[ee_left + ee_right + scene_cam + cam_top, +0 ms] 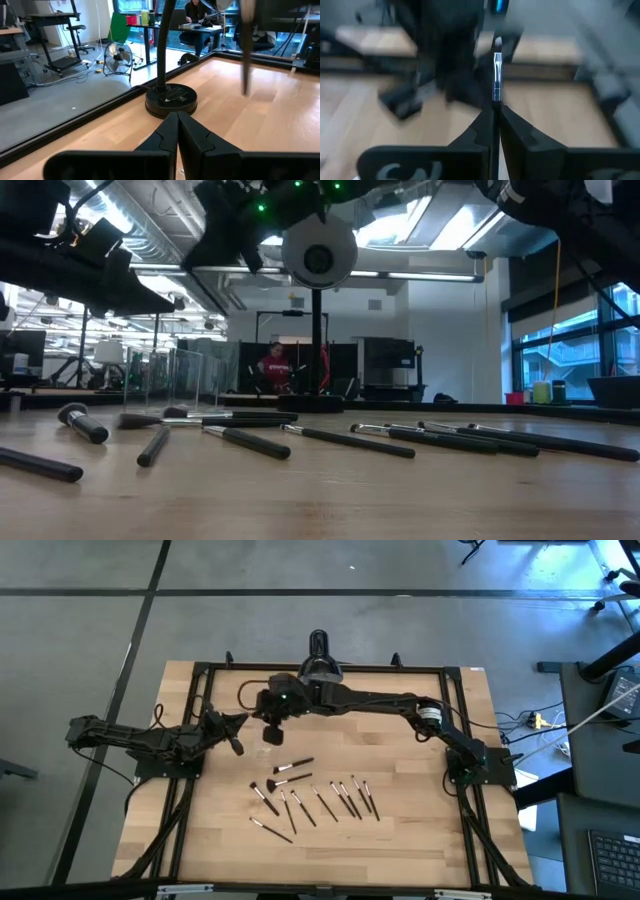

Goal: Sort items
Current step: Put the eye liner brush into the transparent organizer, then put the eyeshadow brush into the transparent organizer

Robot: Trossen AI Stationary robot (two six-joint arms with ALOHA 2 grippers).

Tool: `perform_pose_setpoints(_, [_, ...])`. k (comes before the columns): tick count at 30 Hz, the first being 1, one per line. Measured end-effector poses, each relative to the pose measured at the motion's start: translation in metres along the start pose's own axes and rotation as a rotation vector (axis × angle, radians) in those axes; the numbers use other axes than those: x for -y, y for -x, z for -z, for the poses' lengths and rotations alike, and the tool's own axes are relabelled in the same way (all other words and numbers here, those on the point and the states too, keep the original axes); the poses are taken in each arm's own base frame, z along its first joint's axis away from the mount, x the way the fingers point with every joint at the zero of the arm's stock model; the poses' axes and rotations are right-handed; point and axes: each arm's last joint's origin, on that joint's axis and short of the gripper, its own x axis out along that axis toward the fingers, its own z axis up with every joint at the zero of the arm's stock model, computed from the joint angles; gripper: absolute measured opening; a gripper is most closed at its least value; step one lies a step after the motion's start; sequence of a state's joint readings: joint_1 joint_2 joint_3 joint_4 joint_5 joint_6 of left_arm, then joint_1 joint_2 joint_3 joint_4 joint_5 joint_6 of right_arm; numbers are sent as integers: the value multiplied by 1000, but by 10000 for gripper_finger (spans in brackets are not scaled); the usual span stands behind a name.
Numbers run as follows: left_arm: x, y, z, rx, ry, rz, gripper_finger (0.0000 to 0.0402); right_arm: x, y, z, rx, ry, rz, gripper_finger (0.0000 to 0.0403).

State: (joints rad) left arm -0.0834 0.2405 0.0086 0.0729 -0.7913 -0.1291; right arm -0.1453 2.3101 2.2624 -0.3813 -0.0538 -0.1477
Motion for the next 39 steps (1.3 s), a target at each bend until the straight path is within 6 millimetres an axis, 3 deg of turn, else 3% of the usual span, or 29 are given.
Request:
perform_pose_setpoints(4, [0,0,0,4,3,-1,6,3,-12,-1,131,14,25,28])
perform_pose_setpoints(11, [0,0,0,1,8,8,6,11,-38,49,195,-3,95,28])
perform_pose_setpoints(19, [0,0,0,2,9,2,6,26,-45,94,271,-41,196,29])
perform_pose_setpoints(30, [0,0,0,4,9,-7,6,29,-47,104,214,-122,169,36])
perform_pose_setpoints(39, [0,0,0,4,10,-7,6,27,-46,111,94,-148,153,100])
